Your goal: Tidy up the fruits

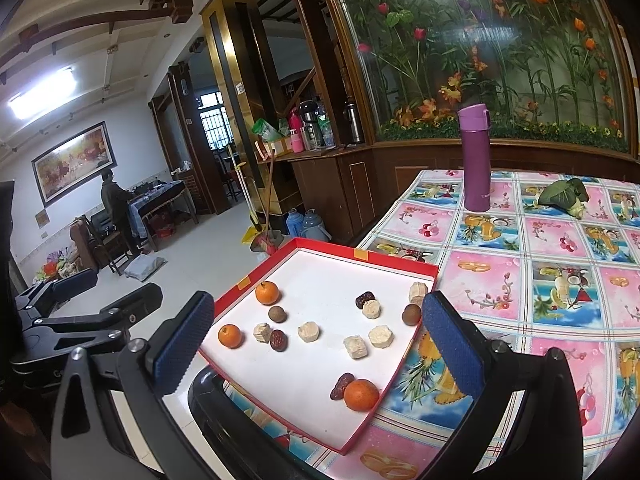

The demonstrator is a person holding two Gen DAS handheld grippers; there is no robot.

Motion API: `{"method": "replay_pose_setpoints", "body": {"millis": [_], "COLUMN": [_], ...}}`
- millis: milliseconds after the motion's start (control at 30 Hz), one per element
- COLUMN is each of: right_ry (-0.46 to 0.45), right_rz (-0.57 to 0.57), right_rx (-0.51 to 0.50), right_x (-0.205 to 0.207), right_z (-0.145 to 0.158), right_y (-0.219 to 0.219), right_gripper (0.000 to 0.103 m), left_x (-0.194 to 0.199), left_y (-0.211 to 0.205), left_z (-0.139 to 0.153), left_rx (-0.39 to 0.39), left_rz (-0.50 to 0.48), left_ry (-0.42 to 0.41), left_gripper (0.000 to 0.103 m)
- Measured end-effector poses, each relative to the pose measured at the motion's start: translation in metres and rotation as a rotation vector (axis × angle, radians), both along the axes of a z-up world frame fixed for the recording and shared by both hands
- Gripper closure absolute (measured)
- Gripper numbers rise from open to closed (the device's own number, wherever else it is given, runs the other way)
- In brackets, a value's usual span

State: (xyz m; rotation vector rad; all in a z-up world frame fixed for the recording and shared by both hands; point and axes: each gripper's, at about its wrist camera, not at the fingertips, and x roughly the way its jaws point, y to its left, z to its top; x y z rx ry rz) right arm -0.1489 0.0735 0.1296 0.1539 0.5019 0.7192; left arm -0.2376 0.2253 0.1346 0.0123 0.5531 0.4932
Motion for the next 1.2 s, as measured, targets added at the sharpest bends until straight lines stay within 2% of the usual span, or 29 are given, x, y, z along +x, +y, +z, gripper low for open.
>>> {"method": "replay_pose_setpoints", "body": {"millis": [667,1200], "right_ry": [0.027,0.062], "right_rz": [-0.003,-0.024], "right_rx": [-0.024,-0.025], "right_x": [0.008,0.02], "right_z": [-0.007,-0.016], "right_y": [0.014,0.023], "right_gripper": [0.0,0.0], "left_x": [0.011,0.02], "left_y": [0.015,0.026], "left_z": [-0.012,-0.02], "left_rx": [-0.03,-0.056], "left_rz": [-0.049,-0.035], "left_ry": [0.029,0.052], "left_gripper": [0.0,0.0]}}
